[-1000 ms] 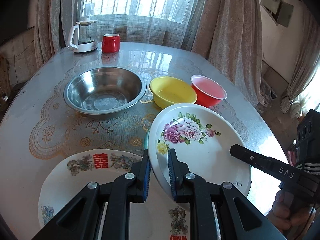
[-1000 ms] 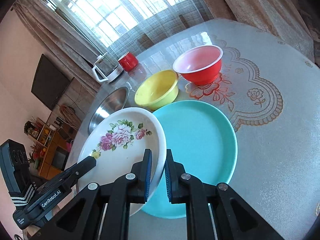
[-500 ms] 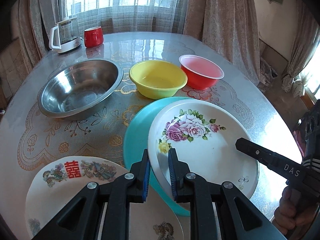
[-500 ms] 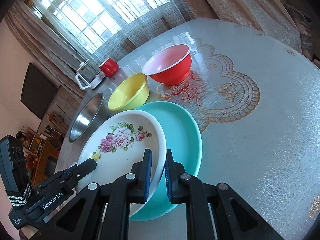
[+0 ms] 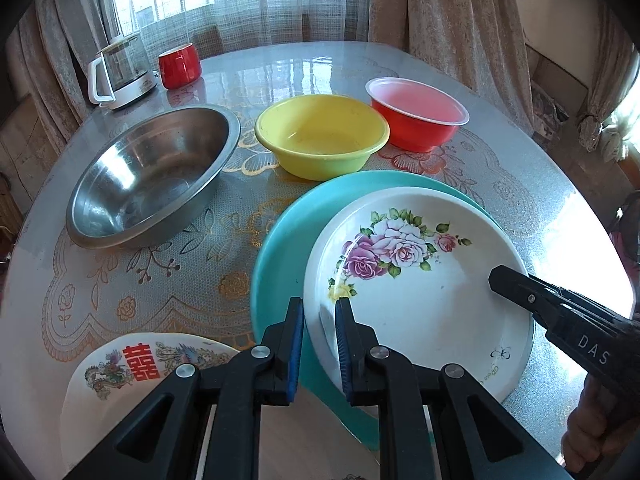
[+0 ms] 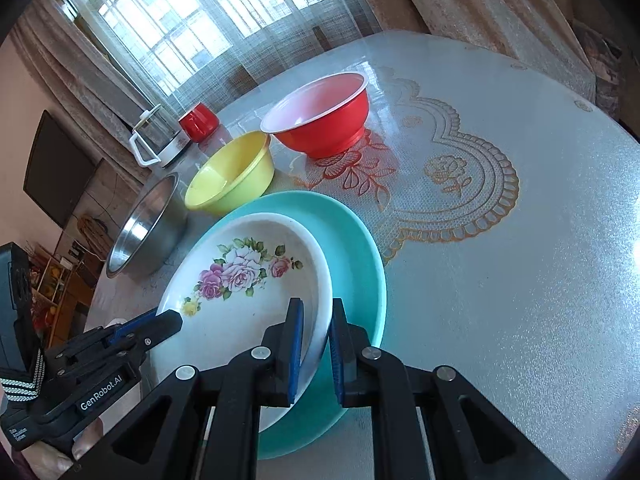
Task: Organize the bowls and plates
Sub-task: 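Carry the rose-print plate with the right tool and lower it onto the teal plate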
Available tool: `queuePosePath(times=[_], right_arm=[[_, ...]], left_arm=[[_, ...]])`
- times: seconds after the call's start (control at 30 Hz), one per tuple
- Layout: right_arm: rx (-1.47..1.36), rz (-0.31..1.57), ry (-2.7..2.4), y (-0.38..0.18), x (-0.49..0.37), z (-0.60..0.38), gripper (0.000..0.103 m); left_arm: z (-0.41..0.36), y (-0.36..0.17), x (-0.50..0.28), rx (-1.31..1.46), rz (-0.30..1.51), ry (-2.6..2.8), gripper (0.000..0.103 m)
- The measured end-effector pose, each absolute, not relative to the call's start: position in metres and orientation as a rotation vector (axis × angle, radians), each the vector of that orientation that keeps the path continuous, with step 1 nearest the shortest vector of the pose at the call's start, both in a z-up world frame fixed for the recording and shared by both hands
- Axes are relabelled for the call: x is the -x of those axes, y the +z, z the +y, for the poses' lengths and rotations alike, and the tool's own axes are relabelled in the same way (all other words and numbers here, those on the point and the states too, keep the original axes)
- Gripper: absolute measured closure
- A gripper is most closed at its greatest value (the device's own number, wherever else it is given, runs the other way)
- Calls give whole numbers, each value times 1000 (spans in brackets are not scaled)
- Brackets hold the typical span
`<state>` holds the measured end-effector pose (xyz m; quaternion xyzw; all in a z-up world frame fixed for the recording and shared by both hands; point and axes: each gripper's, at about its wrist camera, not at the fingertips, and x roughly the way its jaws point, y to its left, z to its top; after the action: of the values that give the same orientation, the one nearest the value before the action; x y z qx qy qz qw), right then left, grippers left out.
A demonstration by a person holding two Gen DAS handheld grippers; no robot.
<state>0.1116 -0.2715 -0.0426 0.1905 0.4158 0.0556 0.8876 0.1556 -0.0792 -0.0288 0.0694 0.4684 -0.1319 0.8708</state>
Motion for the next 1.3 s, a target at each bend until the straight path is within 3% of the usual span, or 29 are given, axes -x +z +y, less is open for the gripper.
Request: queuePosePath(times=[0.67, 0.77, 0.93, 1.0, 1.1, 1.3], right_arm=[[-378, 870, 136, -43, -116, -266, 90], [-415, 870, 151, -41, -113, -272, 78], [-394, 847, 147, -35, -103, -272, 77], [-364, 834, 142, -33, -100, -269, 77], [-312, 825, 122, -33, -99, -262, 89], [-328, 825, 108, -35, -105, -266, 90]], left_arm=[[-74, -27, -155, -139, 979, -243, 87], [-71, -26, -153, -107, 973, -242, 87], [-68, -24, -148, -90, 952, -250, 87], [-69, -24, -146, -102, 946, -251, 87], [-70, -22, -144, -107, 951, -246, 87], [-74, -24, -145, -128, 948, -235, 87]])
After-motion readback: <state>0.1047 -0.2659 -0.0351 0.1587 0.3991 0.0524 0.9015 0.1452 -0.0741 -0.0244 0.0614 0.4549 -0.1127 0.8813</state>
